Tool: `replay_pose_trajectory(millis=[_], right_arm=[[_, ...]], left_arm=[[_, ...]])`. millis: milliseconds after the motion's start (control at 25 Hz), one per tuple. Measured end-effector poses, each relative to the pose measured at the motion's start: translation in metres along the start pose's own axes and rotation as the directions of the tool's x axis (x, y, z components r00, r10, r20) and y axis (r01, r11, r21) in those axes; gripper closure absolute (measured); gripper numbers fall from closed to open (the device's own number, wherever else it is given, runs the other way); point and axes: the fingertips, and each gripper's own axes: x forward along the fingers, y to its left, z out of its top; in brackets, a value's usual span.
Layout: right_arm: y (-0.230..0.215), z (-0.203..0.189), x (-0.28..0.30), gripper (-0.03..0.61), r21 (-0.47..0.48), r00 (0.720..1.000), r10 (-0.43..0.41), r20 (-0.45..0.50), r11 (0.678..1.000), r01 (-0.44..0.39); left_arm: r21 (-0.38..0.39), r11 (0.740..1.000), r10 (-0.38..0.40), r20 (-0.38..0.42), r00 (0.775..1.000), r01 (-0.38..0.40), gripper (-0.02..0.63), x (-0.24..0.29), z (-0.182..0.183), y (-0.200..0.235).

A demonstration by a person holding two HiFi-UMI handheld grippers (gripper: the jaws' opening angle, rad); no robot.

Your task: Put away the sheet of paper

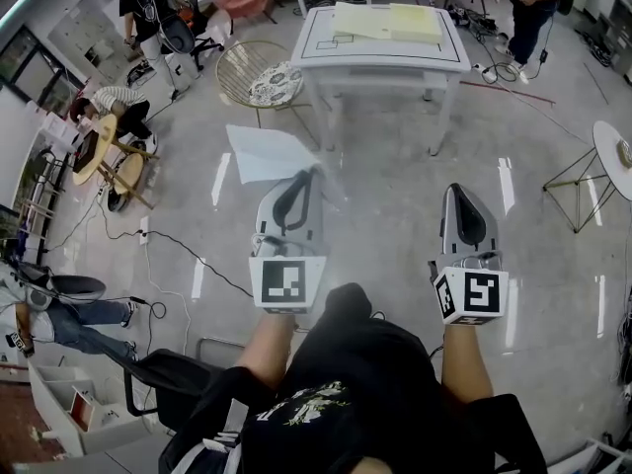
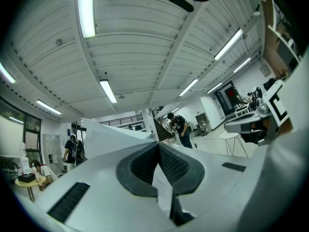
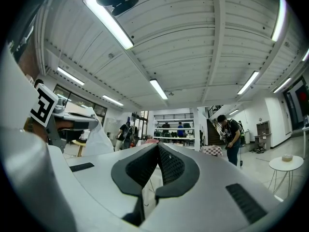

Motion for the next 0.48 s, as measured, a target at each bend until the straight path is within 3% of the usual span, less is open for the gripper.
replay_pose_trajectory(millis=[480], right_arm=[[0.008, -0.014, 0.014, 0.580, 0.007, 0.998, 0.057, -0.014, 0.998, -0.057]], left_arm=[[-0.003, 0.999, 0.050, -0.030, 0.998, -0.050, 0.614, -0.005, -0.015, 0.003]])
